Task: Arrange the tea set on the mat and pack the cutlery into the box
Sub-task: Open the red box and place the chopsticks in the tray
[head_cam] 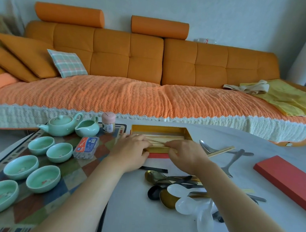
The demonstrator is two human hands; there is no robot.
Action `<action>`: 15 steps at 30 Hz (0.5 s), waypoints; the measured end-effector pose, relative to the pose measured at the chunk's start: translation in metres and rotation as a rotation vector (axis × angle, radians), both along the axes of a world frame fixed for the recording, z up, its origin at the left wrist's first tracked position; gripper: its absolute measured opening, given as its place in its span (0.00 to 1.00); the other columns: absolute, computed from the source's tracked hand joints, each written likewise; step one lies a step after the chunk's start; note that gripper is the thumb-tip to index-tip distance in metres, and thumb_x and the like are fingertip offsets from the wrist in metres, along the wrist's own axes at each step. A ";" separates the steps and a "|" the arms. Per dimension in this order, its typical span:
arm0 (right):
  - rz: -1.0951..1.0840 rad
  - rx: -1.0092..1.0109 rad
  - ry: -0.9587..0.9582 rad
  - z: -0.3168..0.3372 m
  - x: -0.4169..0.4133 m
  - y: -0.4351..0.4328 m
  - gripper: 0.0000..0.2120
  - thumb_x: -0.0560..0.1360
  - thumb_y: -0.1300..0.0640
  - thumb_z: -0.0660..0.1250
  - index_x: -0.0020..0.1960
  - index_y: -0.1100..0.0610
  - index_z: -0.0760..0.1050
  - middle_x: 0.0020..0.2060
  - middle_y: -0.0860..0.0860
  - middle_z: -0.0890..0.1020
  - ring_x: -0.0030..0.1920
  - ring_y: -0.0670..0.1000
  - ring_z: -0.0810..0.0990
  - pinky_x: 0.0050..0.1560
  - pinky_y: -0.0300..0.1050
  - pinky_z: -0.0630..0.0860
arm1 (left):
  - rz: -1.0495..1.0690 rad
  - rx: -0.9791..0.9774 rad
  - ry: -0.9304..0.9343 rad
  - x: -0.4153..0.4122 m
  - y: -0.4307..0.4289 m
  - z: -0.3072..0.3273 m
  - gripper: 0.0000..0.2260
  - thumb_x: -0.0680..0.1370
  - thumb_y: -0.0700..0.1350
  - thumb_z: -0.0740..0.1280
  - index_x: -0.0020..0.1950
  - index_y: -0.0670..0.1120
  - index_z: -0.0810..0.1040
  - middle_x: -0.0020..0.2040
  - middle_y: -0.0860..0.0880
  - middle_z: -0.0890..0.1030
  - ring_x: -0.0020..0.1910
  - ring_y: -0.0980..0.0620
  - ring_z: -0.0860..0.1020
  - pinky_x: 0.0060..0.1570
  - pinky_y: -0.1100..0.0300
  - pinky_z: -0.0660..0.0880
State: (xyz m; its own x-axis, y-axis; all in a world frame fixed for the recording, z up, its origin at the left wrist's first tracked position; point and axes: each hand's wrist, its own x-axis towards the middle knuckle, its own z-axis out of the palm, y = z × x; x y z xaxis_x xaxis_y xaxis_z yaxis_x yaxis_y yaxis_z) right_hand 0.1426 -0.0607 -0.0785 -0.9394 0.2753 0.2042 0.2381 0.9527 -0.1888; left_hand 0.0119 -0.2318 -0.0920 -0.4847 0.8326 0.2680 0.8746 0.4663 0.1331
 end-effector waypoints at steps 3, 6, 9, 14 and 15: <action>-0.040 0.016 -0.063 0.003 -0.002 -0.001 0.22 0.78 0.48 0.54 0.69 0.48 0.74 0.63 0.47 0.80 0.63 0.52 0.76 0.63 0.49 0.73 | 0.010 -0.040 -0.010 0.001 0.000 -0.001 0.15 0.82 0.53 0.58 0.64 0.53 0.76 0.63 0.55 0.76 0.65 0.51 0.70 0.64 0.53 0.63; -0.041 0.011 -0.097 0.003 -0.005 -0.005 0.22 0.77 0.48 0.55 0.70 0.47 0.73 0.64 0.47 0.79 0.62 0.52 0.76 0.64 0.48 0.72 | -0.008 -0.026 -0.018 -0.001 -0.001 -0.001 0.14 0.83 0.51 0.57 0.66 0.53 0.76 0.65 0.56 0.76 0.66 0.51 0.70 0.65 0.53 0.63; -0.031 -0.029 -0.125 0.006 -0.005 -0.007 0.22 0.77 0.49 0.57 0.70 0.47 0.72 0.66 0.47 0.78 0.65 0.51 0.74 0.66 0.47 0.69 | 0.001 -0.041 -0.019 -0.003 -0.001 0.000 0.17 0.83 0.49 0.57 0.71 0.56 0.72 0.70 0.57 0.72 0.69 0.52 0.66 0.69 0.52 0.60; -0.008 -0.111 0.203 0.011 0.006 0.002 0.16 0.75 0.60 0.63 0.61 0.51 0.79 0.57 0.47 0.80 0.57 0.50 0.77 0.58 0.46 0.74 | 0.009 0.075 0.029 0.012 0.008 0.011 0.19 0.80 0.52 0.61 0.71 0.55 0.71 0.68 0.56 0.72 0.68 0.52 0.66 0.68 0.53 0.60; -0.029 -0.109 0.263 0.013 0.011 0.007 0.14 0.75 0.62 0.63 0.57 0.52 0.81 0.52 0.47 0.80 0.52 0.49 0.77 0.51 0.44 0.74 | -0.005 0.126 0.038 0.017 0.012 0.014 0.18 0.80 0.52 0.61 0.70 0.54 0.72 0.66 0.55 0.73 0.66 0.52 0.67 0.66 0.53 0.62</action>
